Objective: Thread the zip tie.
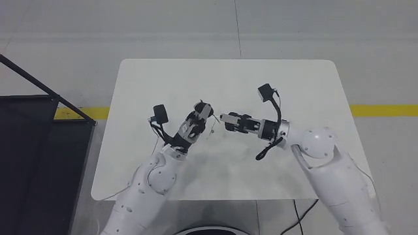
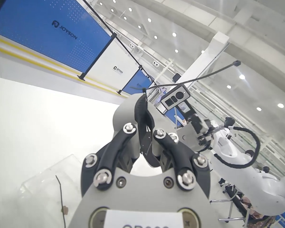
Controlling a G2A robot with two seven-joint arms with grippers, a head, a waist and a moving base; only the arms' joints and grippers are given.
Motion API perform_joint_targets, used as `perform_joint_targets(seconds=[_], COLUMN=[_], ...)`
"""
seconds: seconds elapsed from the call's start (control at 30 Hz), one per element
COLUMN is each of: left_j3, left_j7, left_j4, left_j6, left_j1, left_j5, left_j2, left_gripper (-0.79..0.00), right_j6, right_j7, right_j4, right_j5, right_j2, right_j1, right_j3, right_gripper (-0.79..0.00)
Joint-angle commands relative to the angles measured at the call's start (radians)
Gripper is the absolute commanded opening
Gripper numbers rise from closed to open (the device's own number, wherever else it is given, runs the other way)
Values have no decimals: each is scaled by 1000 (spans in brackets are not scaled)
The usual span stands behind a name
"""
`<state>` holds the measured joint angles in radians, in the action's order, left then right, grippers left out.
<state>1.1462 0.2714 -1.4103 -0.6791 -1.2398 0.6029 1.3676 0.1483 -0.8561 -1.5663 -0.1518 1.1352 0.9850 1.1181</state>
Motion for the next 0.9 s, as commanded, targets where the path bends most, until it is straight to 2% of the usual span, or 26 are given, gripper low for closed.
perform_joint_targets(seconds=[0.0, 0.17, 0.3, 0.37, 0.43, 0.5, 0.53, 0.6, 0.87], left_j3=[7, 16, 4, 4, 7, 7, 6, 8, 11], left_j7=[-39, 9, 0, -24, -38, -47, -50, -58, -62], left_j4=[3, -25, -21, -10, -3, 1, 3, 8, 12], left_j6=[-4, 38, 26, 18, 16, 12, 10, 7, 4], left_j1=[8, -8, -8, 1, 8, 9, 10, 13, 13], left_j5=[-44, 49, 23, -14, -27, -36, -44, -54, -61], left_j2=[-1, -1, 2, 3, 3, 4, 4, 5, 7], left_gripper=[-785, -785, -785, -785, -785, -785, -785, -785, -785], right_j6=[-9, -9, -9, -9, -7, -1, 0, -6, -11], right_j7=[11, 11, 11, 11, 29, 45, 50, 57, 62], right_j4=[4, 4, 4, 4, -4, -12, -12, -7, 13], right_j5=[20, 20, 20, 20, 28, 41, 43, 40, 48], right_j2=[0, 0, 0, 0, 1, 1, 2, 4, 13], right_j1=[-3, -3, -3, -3, 6, 13, 14, 13, -10], right_j3=[-1, -1, -1, -1, -4, -8, -10, -16, -49], right_gripper=[0, 0, 0, -74, -212, -308, -403, -508, -529])
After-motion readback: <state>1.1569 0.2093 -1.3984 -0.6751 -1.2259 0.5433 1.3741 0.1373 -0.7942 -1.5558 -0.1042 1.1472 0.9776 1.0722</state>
